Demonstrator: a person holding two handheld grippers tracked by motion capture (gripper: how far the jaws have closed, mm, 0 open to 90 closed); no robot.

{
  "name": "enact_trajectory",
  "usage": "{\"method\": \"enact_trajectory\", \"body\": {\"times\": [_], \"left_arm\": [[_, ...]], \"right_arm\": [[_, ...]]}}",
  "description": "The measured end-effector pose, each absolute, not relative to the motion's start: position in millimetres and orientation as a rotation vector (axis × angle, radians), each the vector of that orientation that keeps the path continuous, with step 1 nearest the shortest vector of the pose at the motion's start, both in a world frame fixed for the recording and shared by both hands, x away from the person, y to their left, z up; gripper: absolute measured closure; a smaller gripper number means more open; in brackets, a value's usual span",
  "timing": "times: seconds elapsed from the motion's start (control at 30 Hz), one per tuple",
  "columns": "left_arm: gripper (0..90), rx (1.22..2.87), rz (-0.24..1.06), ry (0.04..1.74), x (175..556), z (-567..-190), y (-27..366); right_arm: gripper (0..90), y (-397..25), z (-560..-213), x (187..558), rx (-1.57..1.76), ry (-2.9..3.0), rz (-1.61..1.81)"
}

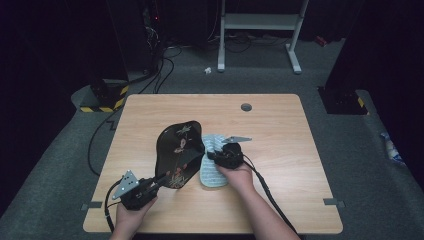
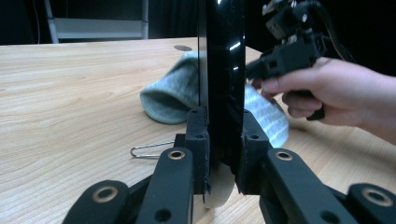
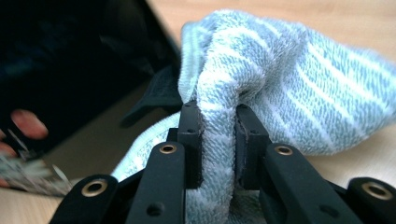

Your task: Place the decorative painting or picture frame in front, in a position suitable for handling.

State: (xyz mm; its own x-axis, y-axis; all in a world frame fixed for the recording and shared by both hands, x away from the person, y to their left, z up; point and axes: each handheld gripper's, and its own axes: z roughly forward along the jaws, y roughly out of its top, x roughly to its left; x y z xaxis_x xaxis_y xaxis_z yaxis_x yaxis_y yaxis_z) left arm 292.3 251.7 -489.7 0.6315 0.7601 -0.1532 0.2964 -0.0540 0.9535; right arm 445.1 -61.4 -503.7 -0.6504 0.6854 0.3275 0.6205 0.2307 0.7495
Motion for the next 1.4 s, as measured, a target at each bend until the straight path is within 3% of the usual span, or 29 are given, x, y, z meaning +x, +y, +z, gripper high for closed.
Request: {"method": "enact_trajectory", "body": {"times": [0.33,0.77,1.4], "left_arm": [[78.3,1.632,0.469,0.889,292.3,-489.7,251.7],[78.3,1.636,0.472,0.885,292.7,-489.6,252.0],[78.3,1.637,0.474,0.887,292.9,-489.6,251.4]], "right_arm": [[74.9,-52.8,-517.5,436.4,1.229,2.479,1.285],[74.8,-56.2,-476.1,437.6,1.05,2.368,1.358],[75.0,-48.2,-518.0,435.3,1.09,2.502,1.206]]}}
